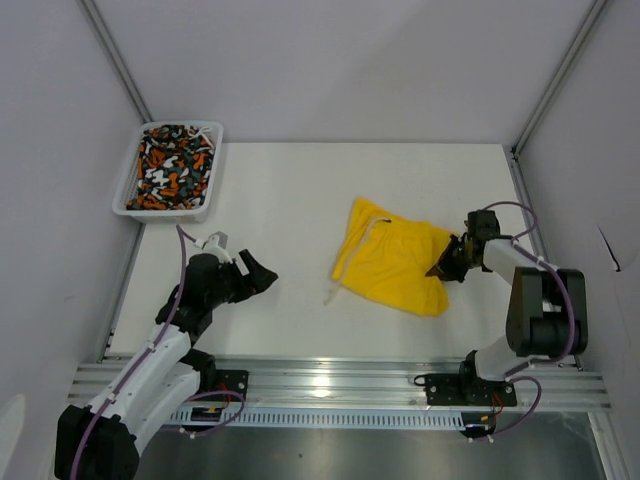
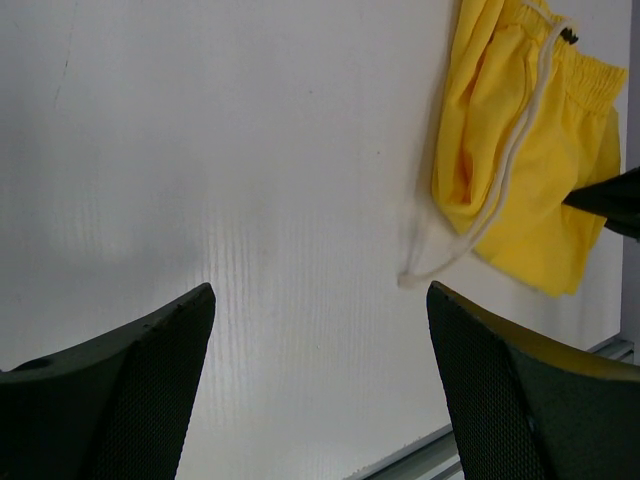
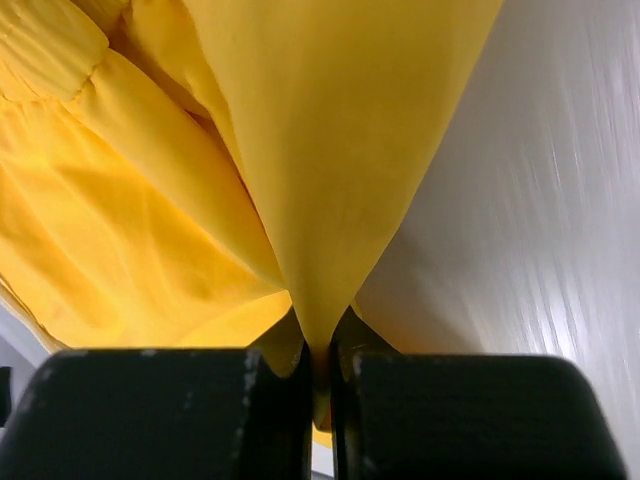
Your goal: Fold and stack the shorts
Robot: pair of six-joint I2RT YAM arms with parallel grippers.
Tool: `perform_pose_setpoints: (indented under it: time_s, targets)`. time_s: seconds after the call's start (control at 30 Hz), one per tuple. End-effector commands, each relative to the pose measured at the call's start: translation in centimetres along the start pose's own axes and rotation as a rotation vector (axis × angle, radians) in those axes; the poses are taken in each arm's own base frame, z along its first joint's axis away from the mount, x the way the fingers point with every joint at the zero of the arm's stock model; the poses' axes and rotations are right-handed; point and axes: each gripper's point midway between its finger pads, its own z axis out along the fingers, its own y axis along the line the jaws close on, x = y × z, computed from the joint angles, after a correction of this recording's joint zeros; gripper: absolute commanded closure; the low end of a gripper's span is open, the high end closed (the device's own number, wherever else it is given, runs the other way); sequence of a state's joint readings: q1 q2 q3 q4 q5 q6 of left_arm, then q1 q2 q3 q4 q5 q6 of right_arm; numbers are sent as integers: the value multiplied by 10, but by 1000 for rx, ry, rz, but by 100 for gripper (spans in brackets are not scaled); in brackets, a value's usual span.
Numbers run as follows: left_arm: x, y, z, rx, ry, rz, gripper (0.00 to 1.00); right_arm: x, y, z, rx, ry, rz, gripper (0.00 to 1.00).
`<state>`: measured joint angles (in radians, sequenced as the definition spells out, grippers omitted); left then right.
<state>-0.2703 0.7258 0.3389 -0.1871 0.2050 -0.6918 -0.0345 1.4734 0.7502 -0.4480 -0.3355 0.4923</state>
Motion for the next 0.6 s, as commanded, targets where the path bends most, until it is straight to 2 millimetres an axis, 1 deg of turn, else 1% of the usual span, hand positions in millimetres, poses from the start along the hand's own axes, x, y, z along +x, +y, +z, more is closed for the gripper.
perform_pose_setpoints:
  time_s: [0.0, 0.03, 0.07, 0.1, 0.13, 0.17, 0.2, 0.23, 0.27, 0.3, 0.33, 0.37, 0.4, 0.43, 0.47, 0.5, 0.53, 0.57]
  targets:
    - [-15, -11, -1, 23, -49, 16, 12, -52, 16, 17, -54, -47, 5, 100]
    - [-16, -12, -2, 23, -51, 20, 12, -76, 26, 15, -73, -80, 4, 100]
    - [-17, -12, -1, 21, -52, 20, 12, -90, 23, 18, -61, -90, 24, 100]
    - [-17, -12, -1, 20, -51, 21, 12, -95, 17, 33, -40, -53, 51, 100]
    - [-19, -13, -1, 23, -54, 23, 12, -124, 34, 29, -70, -93, 39, 100]
    - [-18, -12, 1, 18, -48, 23, 12, -138, 39, 32, -72, -101, 41, 100]
    - [-20, -13, 1, 18, -53, 26, 12, -145, 36, 49, -53, -72, 53, 100]
    - [-19, -12, 2, 15, -49, 31, 12, -184, 59, 39, -84, -134, 5, 99]
    - [-20, -11, 4, 9, -46, 34, 11, -205, 58, 39, -52, -158, 5, 98]
    - [-19, -9, 5, 1, -41, 35, 12, -224, 58, 39, -27, -167, 13, 94]
    - [-22, -12, 5, 5, -43, 42, 12, -227, 43, 64, 19, -98, 43, 88]
    - [-22, -12, 6, 3, -40, 43, 12, -283, 65, 39, 11, -230, 22, 74]
    - [-23, -13, 6, 6, -41, 47, 12, -303, 59, 33, 54, -266, 50, 48]
    - [-24, -14, 6, 5, -41, 49, 11, -303, 40, 46, 129, -221, 97, 39]
    - [-24, -14, 5, 5, -41, 49, 11, -336, 56, 18, 126, -338, 83, 29]
    - [-24, -14, 4, 2, -40, 54, 11, -341, 58, 11, 120, -356, 76, 24]
    - [-25, -14, 3, 1, -44, 58, 11, -346, 62, 5, 111, -387, 67, 13]
    - [-27, -13, 2, -6, -52, 62, 11, -337, 58, -6, 134, -395, 69, 13]
